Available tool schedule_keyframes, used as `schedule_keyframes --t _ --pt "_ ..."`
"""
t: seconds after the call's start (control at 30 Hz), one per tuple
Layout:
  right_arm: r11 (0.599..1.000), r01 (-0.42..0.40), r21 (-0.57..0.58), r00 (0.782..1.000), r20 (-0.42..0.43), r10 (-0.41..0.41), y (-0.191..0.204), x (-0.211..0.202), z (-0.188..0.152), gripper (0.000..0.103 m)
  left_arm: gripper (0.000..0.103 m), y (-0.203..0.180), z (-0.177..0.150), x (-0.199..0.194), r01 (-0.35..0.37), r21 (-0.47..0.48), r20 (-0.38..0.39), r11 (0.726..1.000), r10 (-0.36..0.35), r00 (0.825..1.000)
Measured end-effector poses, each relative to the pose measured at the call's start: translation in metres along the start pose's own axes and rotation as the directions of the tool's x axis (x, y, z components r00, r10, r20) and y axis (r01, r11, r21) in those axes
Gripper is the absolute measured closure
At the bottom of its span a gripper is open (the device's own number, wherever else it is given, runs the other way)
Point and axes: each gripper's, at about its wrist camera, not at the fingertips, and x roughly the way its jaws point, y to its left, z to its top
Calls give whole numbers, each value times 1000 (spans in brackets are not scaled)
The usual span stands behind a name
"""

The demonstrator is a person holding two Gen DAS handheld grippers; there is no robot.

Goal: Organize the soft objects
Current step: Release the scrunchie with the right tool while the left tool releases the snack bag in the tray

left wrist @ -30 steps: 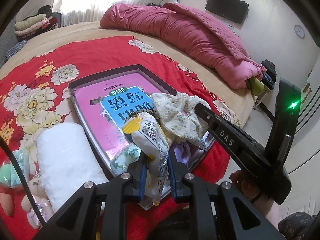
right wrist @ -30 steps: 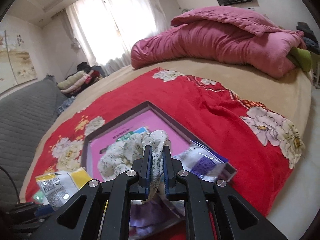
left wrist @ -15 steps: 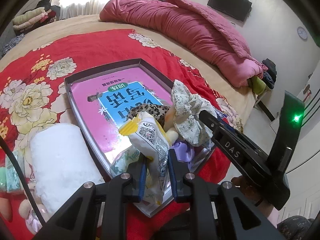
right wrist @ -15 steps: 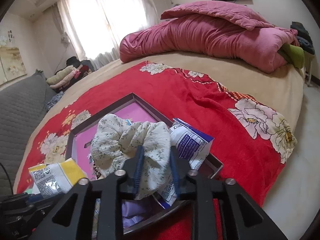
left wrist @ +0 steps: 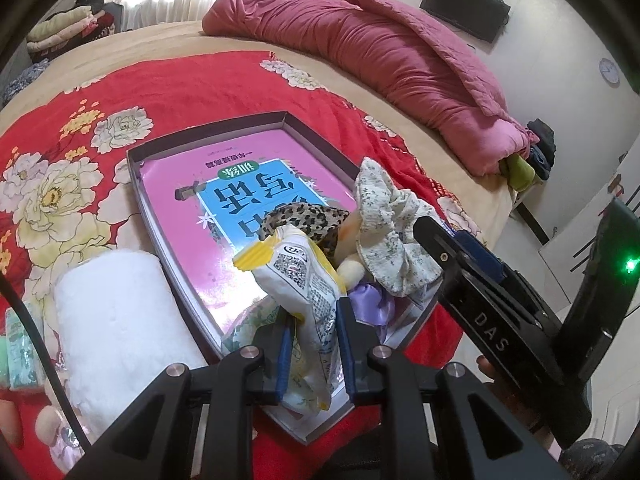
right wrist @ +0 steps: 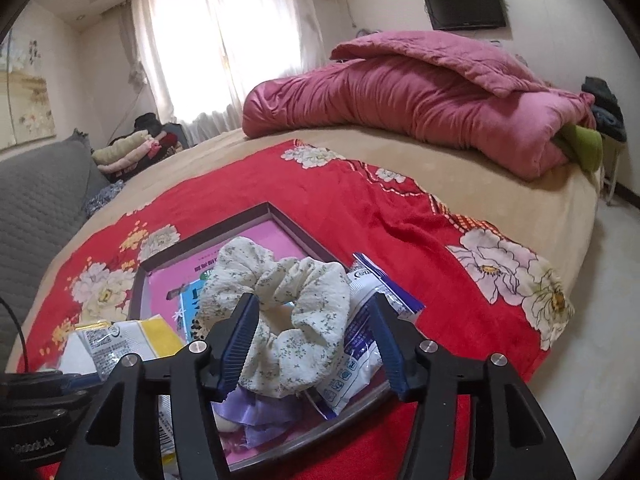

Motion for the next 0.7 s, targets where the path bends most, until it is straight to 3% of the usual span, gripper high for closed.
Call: schedule_keyframes --t 0.7 --pt "1000 23 10 1000 -21 -23 -5 3 -1 39 77 10 1 4 -38 -42 -12 998 38 999"
